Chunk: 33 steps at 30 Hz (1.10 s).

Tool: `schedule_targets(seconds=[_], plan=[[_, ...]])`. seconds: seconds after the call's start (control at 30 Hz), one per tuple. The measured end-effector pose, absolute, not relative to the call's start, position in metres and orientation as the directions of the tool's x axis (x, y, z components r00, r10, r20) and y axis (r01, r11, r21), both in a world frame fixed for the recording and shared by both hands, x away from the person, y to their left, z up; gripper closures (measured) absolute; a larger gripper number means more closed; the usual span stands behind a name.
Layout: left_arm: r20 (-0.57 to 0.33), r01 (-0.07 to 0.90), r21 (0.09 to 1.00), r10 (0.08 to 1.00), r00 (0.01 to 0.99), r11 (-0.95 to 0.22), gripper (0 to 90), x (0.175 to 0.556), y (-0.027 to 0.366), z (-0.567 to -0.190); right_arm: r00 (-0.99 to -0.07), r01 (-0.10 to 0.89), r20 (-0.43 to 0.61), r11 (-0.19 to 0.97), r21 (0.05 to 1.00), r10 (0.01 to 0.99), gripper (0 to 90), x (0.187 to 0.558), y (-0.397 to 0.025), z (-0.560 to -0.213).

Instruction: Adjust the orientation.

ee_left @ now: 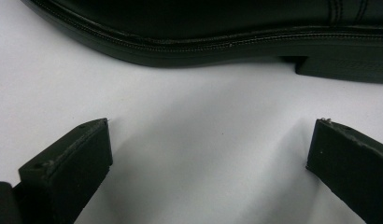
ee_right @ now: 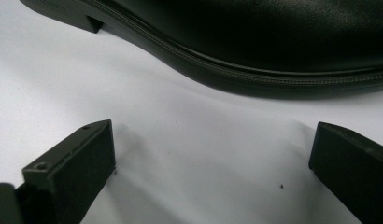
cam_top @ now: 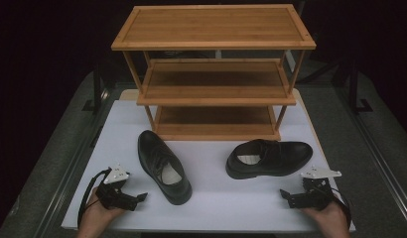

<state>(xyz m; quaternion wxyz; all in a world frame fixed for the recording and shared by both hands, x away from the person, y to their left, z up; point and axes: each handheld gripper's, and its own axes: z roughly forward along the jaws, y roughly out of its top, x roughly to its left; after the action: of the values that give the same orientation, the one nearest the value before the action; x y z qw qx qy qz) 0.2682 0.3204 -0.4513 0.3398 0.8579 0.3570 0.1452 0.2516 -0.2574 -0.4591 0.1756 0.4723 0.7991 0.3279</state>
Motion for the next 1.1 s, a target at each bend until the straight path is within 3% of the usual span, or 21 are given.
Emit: schedule_targets(seconds=[0.5, 0.63, 0.73, 0.83, 1.1], plan=[[0.009, 0.514, 0.693, 0.72, 0.694, -0.505, 2.2, 0.268, 0.322, -0.45, -0.493, 0.639, 0.03, 0.338, 0.691, 0.87, 0.0, 0.252, -0.258, -0.459], [-0.002, 0.517, 0.703, 0.725, 0.689, -0.489, 15.1, 0.267, 0.328, -0.445, -0.492, 0.639, 0.028, 0.339, 0.691, 0.87, 0.0, 0.251, -0.258, -0.459], [0.002, 0.513, 0.706, 0.726, 0.687, -0.488, 17.3, 0.267, 0.33, -0.441, -0.492, 0.639, 0.028, 0.34, 0.69, 0.87, 0.0, 0.252, -0.257, -0.459], [0.003, 0.512, 0.712, 0.732, 0.682, -0.48, 25.1, 0.267, 0.332, -0.437, -0.492, 0.639, 0.028, 0.34, 0.69, 0.87, 0.0, 0.251, -0.257, -0.459], [0.008, 0.51, 0.716, 0.737, 0.676, -0.476, 54.5, 0.272, 0.332, -0.428, -0.492, 0.638, 0.027, 0.34, 0.691, 0.87, 0.0, 0.251, -0.257, -0.459]])
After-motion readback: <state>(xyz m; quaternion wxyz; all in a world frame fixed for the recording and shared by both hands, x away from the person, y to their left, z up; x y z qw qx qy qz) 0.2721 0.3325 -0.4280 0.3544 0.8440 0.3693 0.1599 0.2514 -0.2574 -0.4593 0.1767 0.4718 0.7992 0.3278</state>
